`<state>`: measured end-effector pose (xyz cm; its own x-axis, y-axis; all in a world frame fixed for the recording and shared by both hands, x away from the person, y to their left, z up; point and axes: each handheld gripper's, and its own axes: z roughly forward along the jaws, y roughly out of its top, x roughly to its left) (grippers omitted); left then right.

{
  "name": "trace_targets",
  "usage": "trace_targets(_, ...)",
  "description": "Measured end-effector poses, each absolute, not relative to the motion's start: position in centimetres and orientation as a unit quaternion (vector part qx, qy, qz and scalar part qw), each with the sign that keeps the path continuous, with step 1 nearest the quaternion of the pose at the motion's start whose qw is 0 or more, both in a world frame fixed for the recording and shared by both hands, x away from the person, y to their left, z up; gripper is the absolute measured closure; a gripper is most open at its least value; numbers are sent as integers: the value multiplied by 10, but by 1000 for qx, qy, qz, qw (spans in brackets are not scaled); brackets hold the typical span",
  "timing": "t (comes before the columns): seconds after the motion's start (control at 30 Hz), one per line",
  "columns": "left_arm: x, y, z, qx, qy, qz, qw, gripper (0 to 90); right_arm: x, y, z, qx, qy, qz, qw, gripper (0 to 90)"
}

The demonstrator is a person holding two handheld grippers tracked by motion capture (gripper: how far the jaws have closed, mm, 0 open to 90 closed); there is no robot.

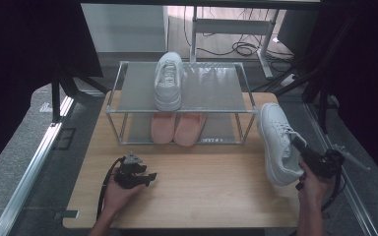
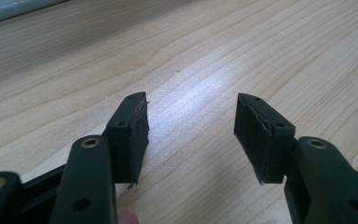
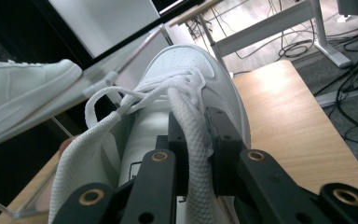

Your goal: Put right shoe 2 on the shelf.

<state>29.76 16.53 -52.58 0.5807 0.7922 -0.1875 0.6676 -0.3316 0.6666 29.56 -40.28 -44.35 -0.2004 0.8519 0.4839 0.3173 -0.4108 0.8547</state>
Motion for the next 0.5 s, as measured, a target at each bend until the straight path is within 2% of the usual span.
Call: trace_targets(0.5,298,165,-526,813,447,85,363,455,277,-401,-411,562,463,641,241,817)
